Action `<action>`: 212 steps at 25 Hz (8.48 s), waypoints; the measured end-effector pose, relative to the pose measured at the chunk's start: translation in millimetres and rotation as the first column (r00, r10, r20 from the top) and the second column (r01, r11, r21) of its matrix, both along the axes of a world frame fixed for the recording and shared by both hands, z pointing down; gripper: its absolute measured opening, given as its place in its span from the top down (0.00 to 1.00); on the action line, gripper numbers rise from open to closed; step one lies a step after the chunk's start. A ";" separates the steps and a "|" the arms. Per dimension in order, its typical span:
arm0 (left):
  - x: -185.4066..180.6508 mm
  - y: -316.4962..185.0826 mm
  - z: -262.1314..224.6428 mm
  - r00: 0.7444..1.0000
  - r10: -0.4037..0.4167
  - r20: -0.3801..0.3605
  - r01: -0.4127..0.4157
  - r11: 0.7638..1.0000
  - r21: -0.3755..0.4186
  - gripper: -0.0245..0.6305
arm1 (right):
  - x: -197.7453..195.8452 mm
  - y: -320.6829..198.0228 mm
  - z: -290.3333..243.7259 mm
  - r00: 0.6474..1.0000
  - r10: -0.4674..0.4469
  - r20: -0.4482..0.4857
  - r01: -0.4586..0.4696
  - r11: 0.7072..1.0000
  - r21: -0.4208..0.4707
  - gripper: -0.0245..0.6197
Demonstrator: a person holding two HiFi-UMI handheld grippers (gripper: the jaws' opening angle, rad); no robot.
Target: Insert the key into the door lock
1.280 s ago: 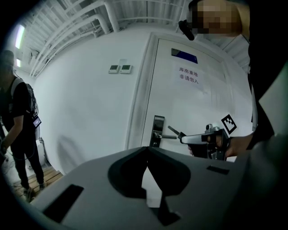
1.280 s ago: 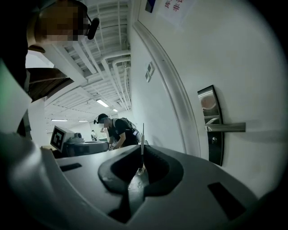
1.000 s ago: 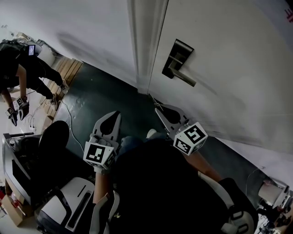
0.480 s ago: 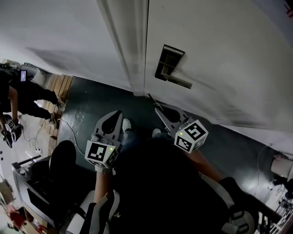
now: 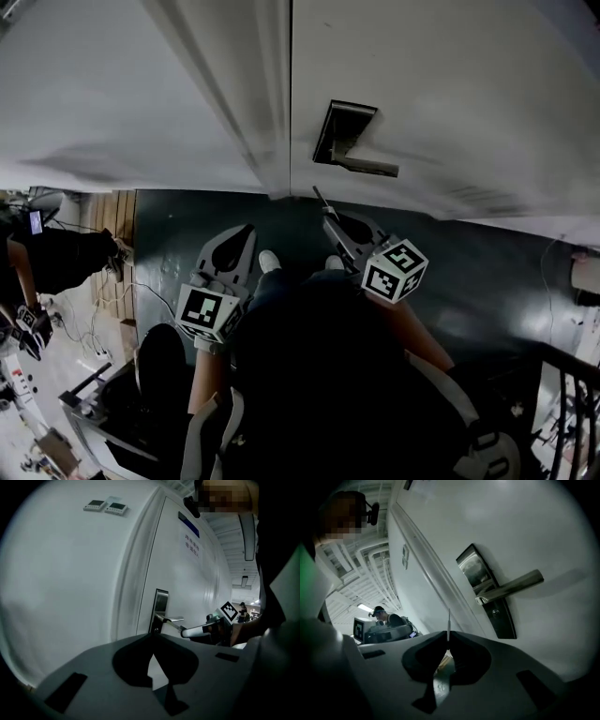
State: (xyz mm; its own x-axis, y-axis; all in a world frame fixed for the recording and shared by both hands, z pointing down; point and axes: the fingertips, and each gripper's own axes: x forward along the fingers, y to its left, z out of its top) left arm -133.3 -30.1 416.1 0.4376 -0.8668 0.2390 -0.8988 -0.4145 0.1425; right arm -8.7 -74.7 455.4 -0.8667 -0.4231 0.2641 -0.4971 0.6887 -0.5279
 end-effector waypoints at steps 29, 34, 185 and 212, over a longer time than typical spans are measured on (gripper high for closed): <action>-42.1 -34.4 25.6 0.964 0.266 0.024 -0.264 0.962 -0.074 0.95 | 3.2 -57.7 66.1 0.811 0.496 0.310 -0.339 0.831 -0.442 0.91; -42.7 -39.9 26.8 0.959 0.280 0.033 -0.277 0.958 -0.080 0.95 | 6.1 -68.3 70.3 0.773 0.527 0.352 -0.324 0.806 -0.495 0.91; 120.6 -83.4 -27.6 0.945 0.326 -0.021 -0.323 0.942 0.094 0.95 | 149.7 -29.8 -110.4 0.893 0.420 -0.163 -0.321 0.847 0.424 0.91; 125.4 -73.8 -27.2 0.958 0.288 0.012 -0.288 0.954 0.085 0.95 | 154.0 -21.1 -97.9 0.907 0.384 -0.174 -0.294 0.872 0.391 0.91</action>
